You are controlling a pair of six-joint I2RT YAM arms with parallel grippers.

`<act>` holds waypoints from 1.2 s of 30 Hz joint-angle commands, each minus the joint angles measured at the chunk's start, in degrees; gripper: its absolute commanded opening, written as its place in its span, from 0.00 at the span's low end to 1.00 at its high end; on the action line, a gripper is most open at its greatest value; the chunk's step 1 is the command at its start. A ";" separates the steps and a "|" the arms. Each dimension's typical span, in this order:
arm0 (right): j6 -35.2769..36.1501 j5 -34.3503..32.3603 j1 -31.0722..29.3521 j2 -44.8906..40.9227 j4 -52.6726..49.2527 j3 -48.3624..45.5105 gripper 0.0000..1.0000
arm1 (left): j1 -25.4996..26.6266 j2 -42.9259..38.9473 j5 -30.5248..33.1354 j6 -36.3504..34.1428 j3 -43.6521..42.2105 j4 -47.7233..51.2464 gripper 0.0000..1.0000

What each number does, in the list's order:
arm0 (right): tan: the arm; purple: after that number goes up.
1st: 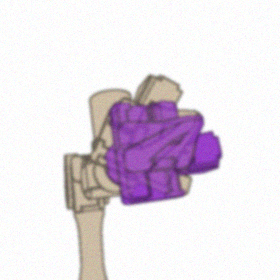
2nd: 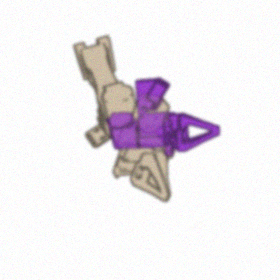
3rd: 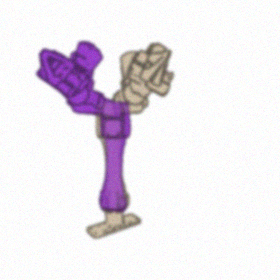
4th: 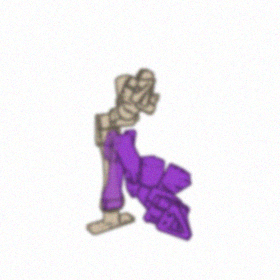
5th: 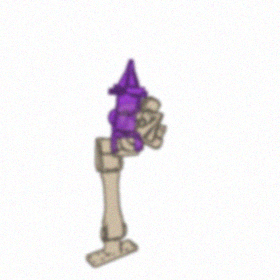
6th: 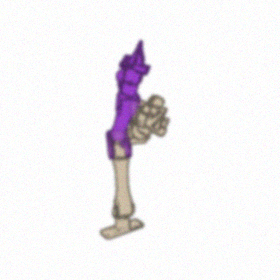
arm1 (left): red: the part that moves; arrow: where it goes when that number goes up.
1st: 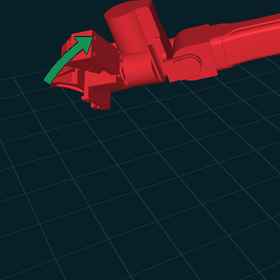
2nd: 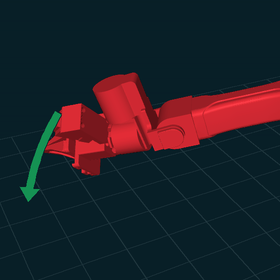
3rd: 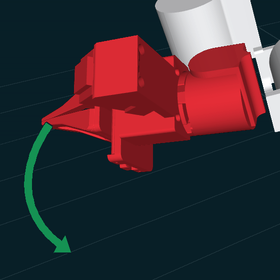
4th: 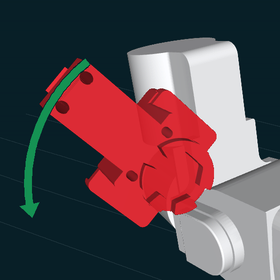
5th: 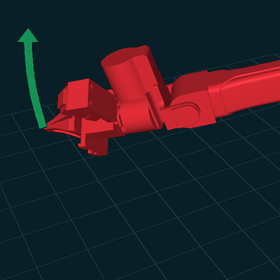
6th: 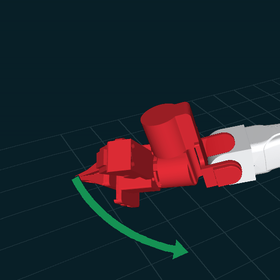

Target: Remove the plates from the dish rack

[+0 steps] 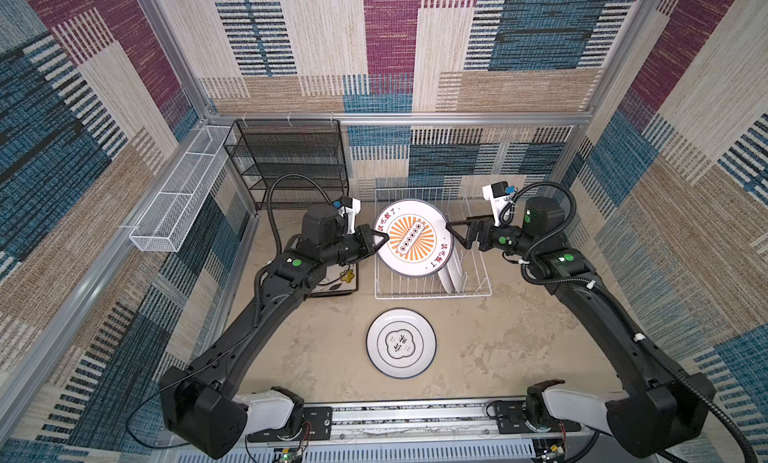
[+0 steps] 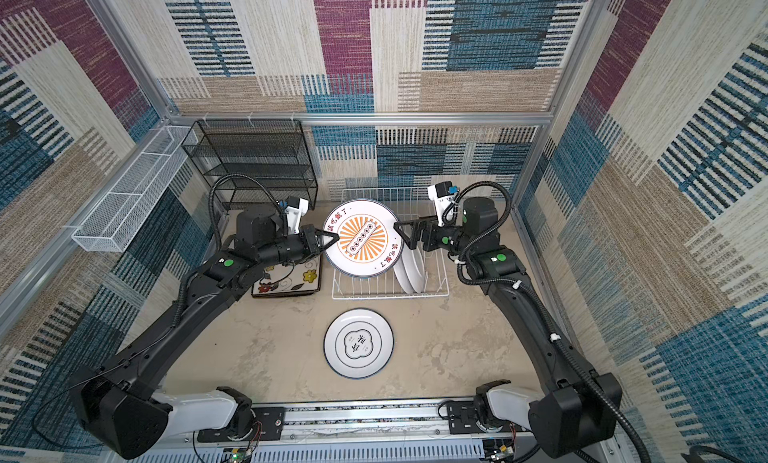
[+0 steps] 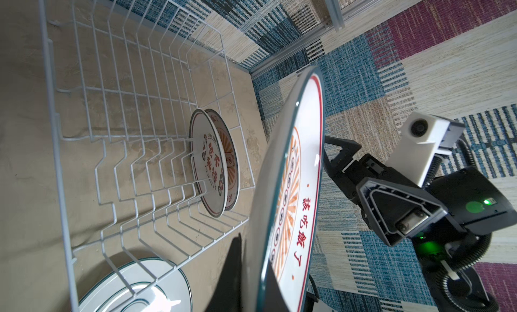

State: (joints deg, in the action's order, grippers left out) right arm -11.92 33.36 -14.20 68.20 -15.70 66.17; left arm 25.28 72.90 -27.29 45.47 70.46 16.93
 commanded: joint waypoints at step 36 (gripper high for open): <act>57.23 4.08 -7.86 -13.46 -23.02 -15.02 1.00 | 0.94 -25.20 -8.27 -2.58 -36.97 12.36 0.00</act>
State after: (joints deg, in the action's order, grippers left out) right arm 41.95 38.39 -21.19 54.50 -36.47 51.33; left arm 26.02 47.88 -34.61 45.21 34.48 29.82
